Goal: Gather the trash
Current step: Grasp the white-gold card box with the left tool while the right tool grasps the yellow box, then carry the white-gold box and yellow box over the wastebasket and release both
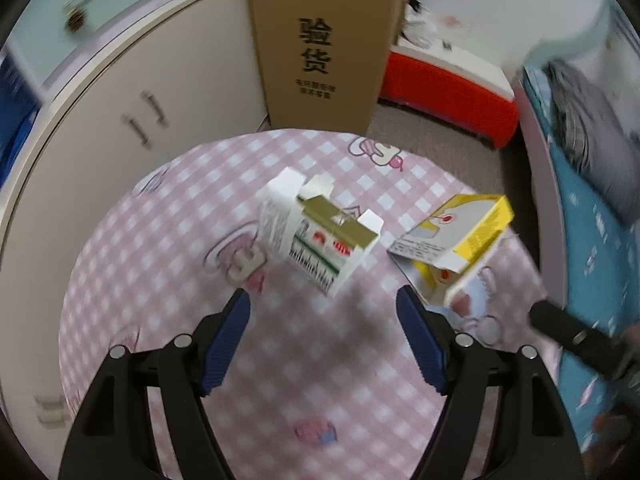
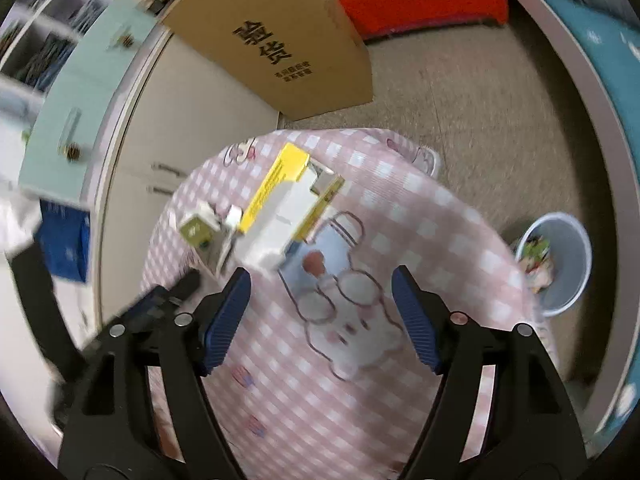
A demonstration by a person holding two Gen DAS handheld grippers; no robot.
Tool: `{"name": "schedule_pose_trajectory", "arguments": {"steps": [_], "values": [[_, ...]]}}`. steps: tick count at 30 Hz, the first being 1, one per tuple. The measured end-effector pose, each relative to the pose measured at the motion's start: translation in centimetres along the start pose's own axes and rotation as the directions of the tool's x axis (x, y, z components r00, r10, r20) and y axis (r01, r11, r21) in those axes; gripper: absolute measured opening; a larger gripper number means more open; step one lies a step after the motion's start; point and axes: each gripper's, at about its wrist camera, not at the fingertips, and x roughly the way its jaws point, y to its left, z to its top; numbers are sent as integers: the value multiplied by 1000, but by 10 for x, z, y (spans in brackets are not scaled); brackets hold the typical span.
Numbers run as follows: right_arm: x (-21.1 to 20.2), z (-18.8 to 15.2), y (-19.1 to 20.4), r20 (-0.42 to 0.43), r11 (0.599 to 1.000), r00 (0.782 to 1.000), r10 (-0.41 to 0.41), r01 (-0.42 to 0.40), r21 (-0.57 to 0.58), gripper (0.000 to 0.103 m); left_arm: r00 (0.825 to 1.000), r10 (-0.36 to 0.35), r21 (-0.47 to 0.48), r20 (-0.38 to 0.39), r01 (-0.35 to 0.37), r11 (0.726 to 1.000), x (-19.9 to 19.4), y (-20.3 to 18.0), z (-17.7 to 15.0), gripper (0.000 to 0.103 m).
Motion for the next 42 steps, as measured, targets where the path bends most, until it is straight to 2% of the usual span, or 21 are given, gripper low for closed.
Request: {"name": "schedule_pose_trajectory", "arguments": {"steps": [3, 6, 11, 14, 16, 17, 18, 19, 20, 22, 27, 32, 36, 42], "values": [[8, 10, -1, 24, 996, 1000, 15, -17, 82, 74, 998, 57, 79, 17, -58, 995, 19, -7, 7, 74], [19, 19, -1, 34, 988, 999, 35, -40, 150, 78, 997, 74, 77, 15, -75, 994, 30, -3, 14, 74], [49, 30, 16, 16, 986, 1000, 25, -28, 166, 79, 998, 53, 42, 19, -54, 998, 37, 16, 25, 72], [64, 34, 22, 11, 986, 1000, -3, 1, 165, 80, 1000, 16, 8, 13, -16, 1000, 41, 29, 30, 49], [68, 37, 30, 20, 991, 1000, -23, 21, 132, 82, 1000, -25, -32, -2, 25, 999, 46, 40, 33, 25], [69, 38, 32, 19, 993, 999, -31, 29, 117, 81, 999, -35, -45, -3, 35, 998, 46, 45, 34, 20], [71, 38, 35, 7, 994, 999, -36, 35, 102, 77, 999, -50, -56, 1, 50, 997, 46, 48, 34, 17], [71, 38, 37, 6, 995, 998, -56, 55, 81, 63, 998, -63, -69, 9, 64, 996, 44, 51, 34, 6], [71, 37, 38, 2, 996, 998, -68, 68, 60, 52, 997, -74, -75, 11, 75, 994, 41, 54, 34, 3], [72, 35, 37, -9, 998, 998, -58, 58, 38, 51, 993, -114, -85, 13, 115, 990, 37, 55, 32, 2], [58, 26, 33, -5, 999, 999, -41, 41, -16, 49, 989, -145, -86, 37, 147, 985, 17, 51, 25, 2], [29, 18, 23, 26, 1000, 1000, 1, -1, -14, 49, 986, -161, -79, 54, 164, 983, -8, 35, 15, 2], [-1, 13, 10, 55, 999, 998, 29, -27, -37, 49, 984, -160, -54, 79, 164, 985, -36, 6, 2, 2], [-66, 7, -39, 110, 998, 992, 62, -59, -24, 49, 976, -199, -21, 87, 201, 979, -73, -57, -21, 2]]}}
